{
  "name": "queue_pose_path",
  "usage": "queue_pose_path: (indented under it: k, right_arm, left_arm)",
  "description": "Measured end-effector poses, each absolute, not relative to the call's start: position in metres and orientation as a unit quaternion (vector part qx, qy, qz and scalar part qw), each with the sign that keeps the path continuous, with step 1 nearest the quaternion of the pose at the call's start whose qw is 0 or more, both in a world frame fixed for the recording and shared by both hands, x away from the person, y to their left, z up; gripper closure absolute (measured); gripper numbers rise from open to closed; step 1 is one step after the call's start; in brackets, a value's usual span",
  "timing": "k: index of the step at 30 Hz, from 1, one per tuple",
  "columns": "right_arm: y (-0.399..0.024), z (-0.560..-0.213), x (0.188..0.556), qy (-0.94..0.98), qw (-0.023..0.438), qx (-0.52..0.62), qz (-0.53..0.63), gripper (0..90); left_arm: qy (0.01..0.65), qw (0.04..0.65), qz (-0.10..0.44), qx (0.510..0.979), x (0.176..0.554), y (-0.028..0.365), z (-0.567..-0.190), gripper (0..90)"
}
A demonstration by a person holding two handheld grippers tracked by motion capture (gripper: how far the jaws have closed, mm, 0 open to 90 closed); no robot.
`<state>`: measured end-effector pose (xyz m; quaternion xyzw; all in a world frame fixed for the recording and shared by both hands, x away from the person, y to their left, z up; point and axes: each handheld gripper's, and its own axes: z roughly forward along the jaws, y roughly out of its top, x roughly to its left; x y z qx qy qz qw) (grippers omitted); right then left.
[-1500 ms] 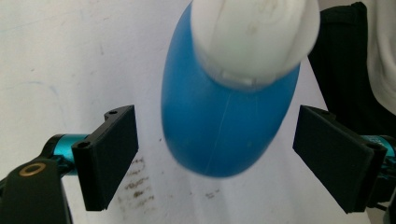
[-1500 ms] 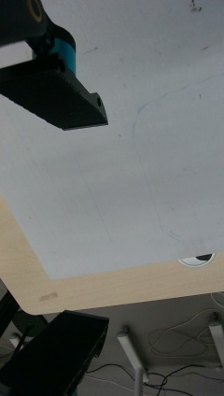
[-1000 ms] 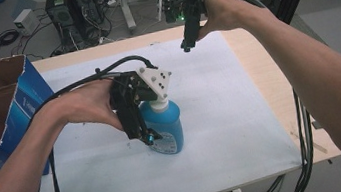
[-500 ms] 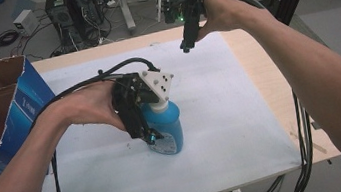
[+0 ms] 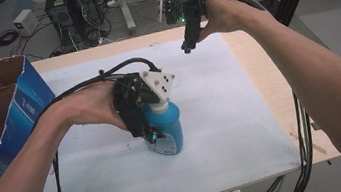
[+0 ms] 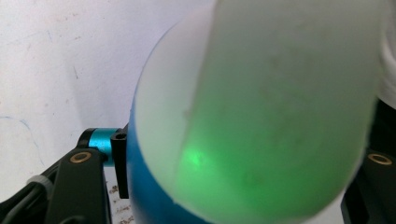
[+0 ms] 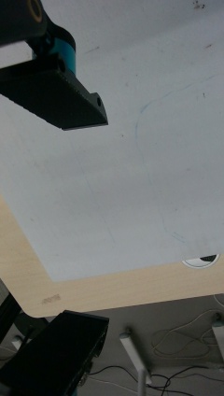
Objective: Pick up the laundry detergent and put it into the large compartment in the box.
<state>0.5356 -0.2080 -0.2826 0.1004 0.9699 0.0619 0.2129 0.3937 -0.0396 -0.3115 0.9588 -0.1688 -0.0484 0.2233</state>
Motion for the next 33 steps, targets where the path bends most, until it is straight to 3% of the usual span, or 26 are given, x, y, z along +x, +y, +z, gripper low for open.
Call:
queue_pose_path:
  k: [33]
  right_arm:
    - [-0.2055, -0.2856, 0.5336, 0.971, 0.21, 0.099, 0.061, 3.9]
  left_arm:
    - [-0.164, 0.201, -0.03, 0.965, 0.3906, -0.0427, -0.3082, 39.9]
